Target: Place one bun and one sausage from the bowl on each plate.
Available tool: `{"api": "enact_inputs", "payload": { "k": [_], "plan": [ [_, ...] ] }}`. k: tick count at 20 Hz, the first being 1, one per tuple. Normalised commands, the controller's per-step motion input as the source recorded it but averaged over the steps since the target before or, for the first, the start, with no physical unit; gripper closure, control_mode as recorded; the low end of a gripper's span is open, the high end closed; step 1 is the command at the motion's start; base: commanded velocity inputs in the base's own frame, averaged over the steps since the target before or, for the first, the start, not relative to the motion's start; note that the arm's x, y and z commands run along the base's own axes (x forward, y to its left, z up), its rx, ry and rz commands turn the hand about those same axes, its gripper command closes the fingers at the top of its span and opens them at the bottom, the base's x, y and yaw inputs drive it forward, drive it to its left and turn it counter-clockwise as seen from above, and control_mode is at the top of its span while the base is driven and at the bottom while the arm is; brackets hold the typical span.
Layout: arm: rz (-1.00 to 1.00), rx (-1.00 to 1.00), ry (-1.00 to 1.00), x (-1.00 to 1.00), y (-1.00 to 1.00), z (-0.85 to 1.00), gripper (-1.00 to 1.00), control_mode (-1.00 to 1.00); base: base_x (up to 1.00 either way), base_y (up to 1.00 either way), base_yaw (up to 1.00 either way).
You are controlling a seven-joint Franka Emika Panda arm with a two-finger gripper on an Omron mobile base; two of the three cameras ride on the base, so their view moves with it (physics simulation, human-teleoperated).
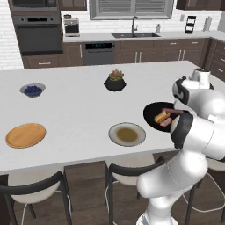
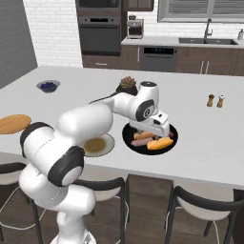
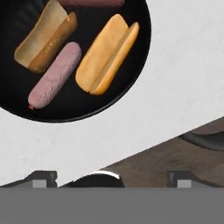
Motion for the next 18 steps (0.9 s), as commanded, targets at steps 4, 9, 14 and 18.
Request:
{"api": "enact_inputs", "payload": {
  "k": [4, 9, 14, 18],
  "plan": [
    [-0.03, 0.0, 0.02, 0.66, 0.0, -0.27, -1.0, -1.0, 0.0, 0.0, 0.0],
    [-0.01, 0.0, 0.01, 0.39, -0.11, -0.44, -1.0, -1.0, 0.0, 0.0, 0.0],
    [0.0, 0.0, 0.0, 0.16, -0.23, -0.37, -1.0, -1.0, 0.0, 0.0, 0.0],
    [0.0, 0.0, 0.0, 0.05, -0.34, -0.37, -1.0, -1.0, 0.0, 0.0, 0.0]
  ]
}}
